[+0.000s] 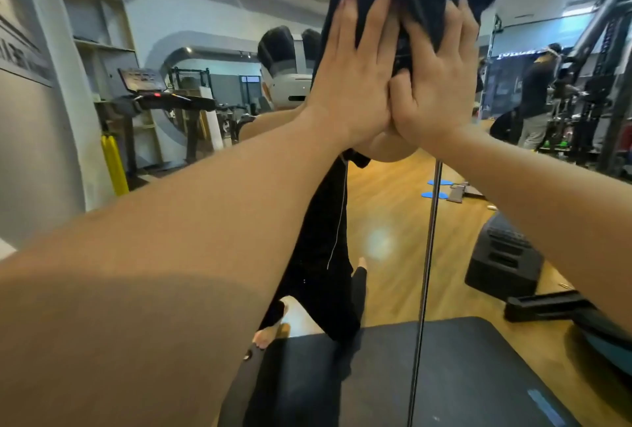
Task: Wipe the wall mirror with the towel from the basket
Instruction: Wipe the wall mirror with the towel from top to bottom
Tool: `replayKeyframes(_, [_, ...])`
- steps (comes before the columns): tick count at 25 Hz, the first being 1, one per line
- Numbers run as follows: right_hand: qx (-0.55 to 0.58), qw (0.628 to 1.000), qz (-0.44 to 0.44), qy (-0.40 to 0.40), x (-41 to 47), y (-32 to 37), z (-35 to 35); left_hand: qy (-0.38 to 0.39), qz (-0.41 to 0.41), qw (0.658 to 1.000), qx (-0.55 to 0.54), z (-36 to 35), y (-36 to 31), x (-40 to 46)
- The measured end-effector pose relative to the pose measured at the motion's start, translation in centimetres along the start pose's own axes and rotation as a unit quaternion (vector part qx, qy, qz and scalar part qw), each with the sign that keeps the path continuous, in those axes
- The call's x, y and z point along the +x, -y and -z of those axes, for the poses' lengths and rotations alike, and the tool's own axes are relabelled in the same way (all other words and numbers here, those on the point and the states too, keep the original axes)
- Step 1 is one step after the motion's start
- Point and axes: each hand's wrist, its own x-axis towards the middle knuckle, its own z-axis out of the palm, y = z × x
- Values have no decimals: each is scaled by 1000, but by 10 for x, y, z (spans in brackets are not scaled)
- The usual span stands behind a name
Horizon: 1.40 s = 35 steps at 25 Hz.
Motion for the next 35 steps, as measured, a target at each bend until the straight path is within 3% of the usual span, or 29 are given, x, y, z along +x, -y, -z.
replayKeyframes(5, [-3, 1000, -4, 0, -6, -2, 0, 6, 4, 1000, 26, -2, -2, -5])
replayKeyframes(10, [2, 999, -17, 40, -3, 4, 11, 86, -21, 994, 59, 8, 4, 3])
replayKeyframes(18, [6, 994, -11, 107, -3, 5, 27, 28, -28, 999, 20, 33, -6, -10])
replayKeyframes(29, [-15, 991, -29, 128, -34, 13, 26, 82, -25, 996, 11, 22, -10, -37])
replayKeyframes(35, [-7, 988, -80, 130, -73, 59, 18, 122, -57, 991, -4, 17, 11, -83])
